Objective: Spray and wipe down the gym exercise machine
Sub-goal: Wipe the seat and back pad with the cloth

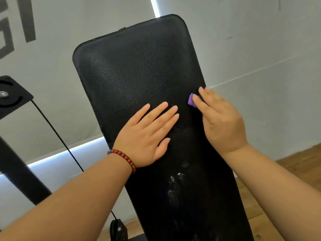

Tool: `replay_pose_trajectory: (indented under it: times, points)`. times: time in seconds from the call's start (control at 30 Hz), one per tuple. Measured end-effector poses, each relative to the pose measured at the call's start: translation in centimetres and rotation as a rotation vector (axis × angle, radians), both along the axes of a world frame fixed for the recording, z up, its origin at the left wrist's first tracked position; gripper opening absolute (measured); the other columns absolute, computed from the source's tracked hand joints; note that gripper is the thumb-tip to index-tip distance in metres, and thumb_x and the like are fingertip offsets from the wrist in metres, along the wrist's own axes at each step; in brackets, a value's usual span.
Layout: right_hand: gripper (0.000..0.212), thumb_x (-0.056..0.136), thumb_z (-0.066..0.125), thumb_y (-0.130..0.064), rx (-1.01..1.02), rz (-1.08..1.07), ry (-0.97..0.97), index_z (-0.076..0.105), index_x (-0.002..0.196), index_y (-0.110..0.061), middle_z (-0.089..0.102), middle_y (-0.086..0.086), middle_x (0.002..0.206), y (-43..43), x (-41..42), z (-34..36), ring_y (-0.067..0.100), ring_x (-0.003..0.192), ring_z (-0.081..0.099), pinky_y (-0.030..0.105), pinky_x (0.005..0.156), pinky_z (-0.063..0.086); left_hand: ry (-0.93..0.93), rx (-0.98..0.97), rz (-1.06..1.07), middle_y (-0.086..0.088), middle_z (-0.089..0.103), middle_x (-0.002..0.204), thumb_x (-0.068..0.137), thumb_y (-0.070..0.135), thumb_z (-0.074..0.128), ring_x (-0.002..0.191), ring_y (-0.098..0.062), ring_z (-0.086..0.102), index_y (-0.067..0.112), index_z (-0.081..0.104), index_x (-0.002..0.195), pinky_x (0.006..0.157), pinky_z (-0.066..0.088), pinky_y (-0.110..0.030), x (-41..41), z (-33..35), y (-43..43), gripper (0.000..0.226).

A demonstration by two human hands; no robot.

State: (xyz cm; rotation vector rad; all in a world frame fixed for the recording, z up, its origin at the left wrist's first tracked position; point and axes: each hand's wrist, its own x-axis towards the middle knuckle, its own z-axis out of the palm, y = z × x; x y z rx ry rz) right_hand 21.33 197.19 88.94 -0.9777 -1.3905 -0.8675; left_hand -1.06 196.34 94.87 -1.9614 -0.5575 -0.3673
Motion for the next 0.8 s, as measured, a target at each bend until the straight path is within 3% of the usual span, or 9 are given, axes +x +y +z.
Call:
replay_pose_trajectory:
  times: [0.27, 0.47, 0.67, 0.8]
  points:
    - [0.036, 0.096, 0.046, 0.003, -0.087, 0.026, -0.021, 0.062, 0.126, -0.007, 0.053, 0.009, 0.136, -2.8, -0.4, -5.1, 0.027, 0.126, 0.054, 0.031, 0.107, 0.038, -0.007, 0.004, 0.001, -0.004, 0.035, 0.155, 0.096, 0.038, 0.037, 0.145, -0.023, 0.030, 0.016, 0.043, 0.147, 0.118, 0.022, -0.046, 0.1, -0.1, -0.1, 0.055]
    - [0.037, 0.093, 0.042, 0.004, -0.042, 0.033, 0.034, 0.069, 0.117, -0.003, 0.065, 0.017, 0.125, -0.5, -1.3, 1.0, 0.033, 0.117, 0.061, 0.034, 0.100, 0.041, -0.044, -0.011, -0.025, -0.008, 0.043, 0.150, 0.093, 0.039, 0.046, 0.142, -0.025, 0.036, 0.015, 0.050, 0.142, 0.117, 0.026, -0.046, 0.5, -0.1, -0.2, 0.055]
    - [0.035, 0.094, 0.046, 0.002, -0.106, 0.110, -0.060, 0.064, 0.124, -0.007, 0.058, 0.011, 0.133, -3.2, -1.7, -4.7, 0.027, 0.123, 0.057, 0.030, 0.109, 0.038, -0.073, -0.035, 0.044, -0.011, 0.034, 0.155, 0.091, 0.040, 0.045, 0.145, -0.029, 0.027, 0.010, 0.041, 0.147, 0.119, 0.020, -0.043, -2.0, -1.0, -1.2, 0.063]
    - [0.035, 0.103, 0.037, -0.005, -0.058, 0.148, -0.069, 0.069, 0.118, -0.004, 0.064, 0.015, 0.127, -1.5, -2.4, -1.3, 0.031, 0.119, 0.061, 0.035, 0.100, 0.044, -0.075, -0.008, 0.091, -0.011, 0.031, 0.156, 0.091, 0.040, 0.046, 0.146, -0.028, 0.025, 0.011, 0.039, 0.148, 0.120, 0.019, -0.044, -2.1, -1.5, -1.1, 0.065]
